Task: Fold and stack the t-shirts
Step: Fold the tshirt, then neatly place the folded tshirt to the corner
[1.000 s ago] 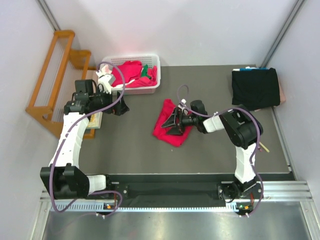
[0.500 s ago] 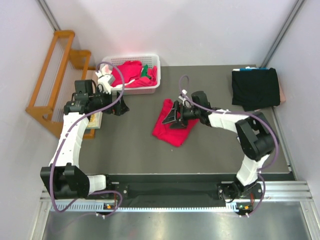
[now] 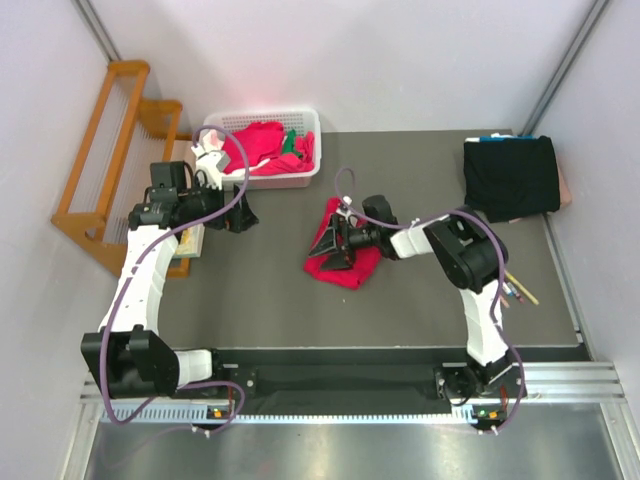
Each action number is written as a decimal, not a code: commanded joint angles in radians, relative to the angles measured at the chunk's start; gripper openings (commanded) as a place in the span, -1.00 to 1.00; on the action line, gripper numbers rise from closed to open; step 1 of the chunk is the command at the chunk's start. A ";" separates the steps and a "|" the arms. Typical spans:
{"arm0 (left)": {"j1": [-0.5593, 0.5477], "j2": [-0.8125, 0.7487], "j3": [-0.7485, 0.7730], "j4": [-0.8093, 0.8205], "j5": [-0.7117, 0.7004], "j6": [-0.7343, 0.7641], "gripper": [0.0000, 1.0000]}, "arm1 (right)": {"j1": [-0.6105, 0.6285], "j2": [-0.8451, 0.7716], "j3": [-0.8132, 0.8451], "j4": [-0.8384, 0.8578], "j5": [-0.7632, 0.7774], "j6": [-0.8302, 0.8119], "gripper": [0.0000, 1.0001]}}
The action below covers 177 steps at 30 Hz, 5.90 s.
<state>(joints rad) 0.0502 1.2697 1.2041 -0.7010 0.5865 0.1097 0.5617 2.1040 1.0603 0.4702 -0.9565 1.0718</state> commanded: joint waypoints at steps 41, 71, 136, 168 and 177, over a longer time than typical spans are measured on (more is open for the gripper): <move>0.016 -0.075 -0.015 -0.031 0.009 0.079 0.98 | -0.161 -0.119 0.193 0.015 0.025 -0.038 0.70; 0.014 -0.079 -0.031 -0.014 -0.008 0.079 0.98 | 0.000 -0.064 -0.206 0.156 0.101 -0.013 0.69; 0.019 -0.099 0.000 -0.063 0.004 0.097 0.98 | -0.407 -0.283 -0.046 -0.507 0.305 -0.424 0.89; 0.019 -0.070 0.023 -0.061 -0.005 0.105 0.98 | -0.373 0.007 -0.065 -0.243 0.174 -0.326 0.89; 0.019 -0.070 0.032 -0.061 0.001 0.099 0.98 | -0.250 -0.022 -0.177 -0.182 0.214 -0.297 0.78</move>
<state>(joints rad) 0.0631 1.2026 1.1915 -0.7712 0.5686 0.2043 0.2493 2.0140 0.9611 0.4290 -0.8841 0.8173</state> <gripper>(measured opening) 0.990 0.934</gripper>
